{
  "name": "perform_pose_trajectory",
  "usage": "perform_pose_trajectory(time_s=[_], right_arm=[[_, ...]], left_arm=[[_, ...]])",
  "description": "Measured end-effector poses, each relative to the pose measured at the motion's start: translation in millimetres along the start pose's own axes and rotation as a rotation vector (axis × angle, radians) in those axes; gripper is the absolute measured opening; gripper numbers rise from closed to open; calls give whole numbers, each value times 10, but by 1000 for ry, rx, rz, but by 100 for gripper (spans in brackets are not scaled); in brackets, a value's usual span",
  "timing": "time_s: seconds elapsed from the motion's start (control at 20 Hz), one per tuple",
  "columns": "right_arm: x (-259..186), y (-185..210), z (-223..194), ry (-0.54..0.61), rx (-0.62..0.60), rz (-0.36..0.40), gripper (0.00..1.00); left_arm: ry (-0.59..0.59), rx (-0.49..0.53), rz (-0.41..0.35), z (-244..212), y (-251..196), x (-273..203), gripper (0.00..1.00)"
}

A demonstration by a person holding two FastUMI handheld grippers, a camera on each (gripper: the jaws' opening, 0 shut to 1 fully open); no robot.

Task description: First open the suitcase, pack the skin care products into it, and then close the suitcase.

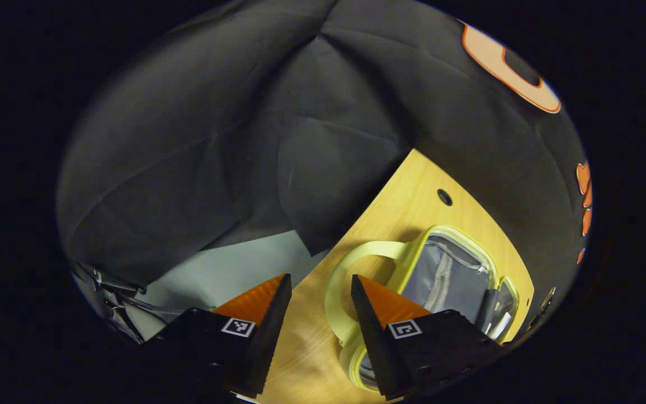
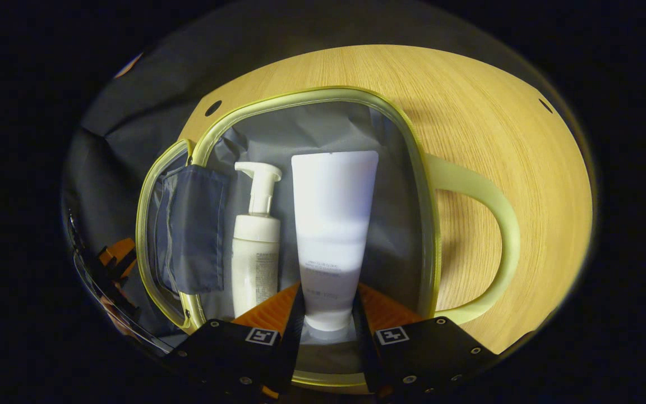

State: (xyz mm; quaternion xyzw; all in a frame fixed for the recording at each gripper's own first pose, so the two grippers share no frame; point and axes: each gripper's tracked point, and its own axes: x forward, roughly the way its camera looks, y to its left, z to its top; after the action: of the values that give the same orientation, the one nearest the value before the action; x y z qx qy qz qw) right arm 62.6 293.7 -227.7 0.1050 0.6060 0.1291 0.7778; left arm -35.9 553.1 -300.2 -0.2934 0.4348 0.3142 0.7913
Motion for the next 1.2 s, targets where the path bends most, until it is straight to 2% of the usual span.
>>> perform_pose_trajectory(time_s=[0.05, 0.15, 0.3, 0.35, 0.4, 0.45, 0.5, 0.55, 0.6, 0.65, 0.7, 0.85, 0.9, 1.0, 1.2], right_arm=[[-4, 16, 10, -11, -2, 5, 53], [-86, 46, 18, -41, -3, 28, 60], [-371, 96, 37, -87, 29, 102, 70], [-532, 138, 84, -132, 43, 149, 76], [-654, 152, 140, -169, 48, 176, 82], [-776, 144, 191, -214, 44, 198, 84], [-882, 104, 235, -256, 37, 201, 89], [-1022, 64, 311, -309, 31, 210, 93], [-1110, 5, 362, -345, 33, 205, 94], [-1204, -46, 413, -383, 35, 204, 95], [-1299, -148, 473, -432, 32, 181, 95], [-1637, -383, 673, -615, 15, 117, 95], [-1722, -440, 705, -643, 12, 108, 96], [-1907, -688, 715, -688, -12, 37, 95], [-2321, -938, 818, -827, -58, -32, 95]], left_arm=[[22, -13, -6, -46, -19, 91, 71], [100, -65, -53, -208, -116, 235, 71], [123, -100, -102, -196, -195, 345, 69], [143, -133, -129, -213, -251, 333, 74], [185, -173, -135, -271, -265, 314, 51], [179, -207, -161, -256, -295, 372, 28], [188, -228, -173, -262, -286, 297, 27], [186, -241, -196, -326, -385, 574, 22], [170, -238, -216, -240, -333, 298, 17], [163, -224, -216, -226, -309, 211, 17], [147, -176, -225, -197, -318, 167, 10], [29, -16, -192, 29, -487, -73, 9], [-9, 28, -187, 128, -526, -205, 9], [-87, 110, -189, 307, -703, -508, 9], [-203, 188, -219, 438, -1010, -1101, 9]])
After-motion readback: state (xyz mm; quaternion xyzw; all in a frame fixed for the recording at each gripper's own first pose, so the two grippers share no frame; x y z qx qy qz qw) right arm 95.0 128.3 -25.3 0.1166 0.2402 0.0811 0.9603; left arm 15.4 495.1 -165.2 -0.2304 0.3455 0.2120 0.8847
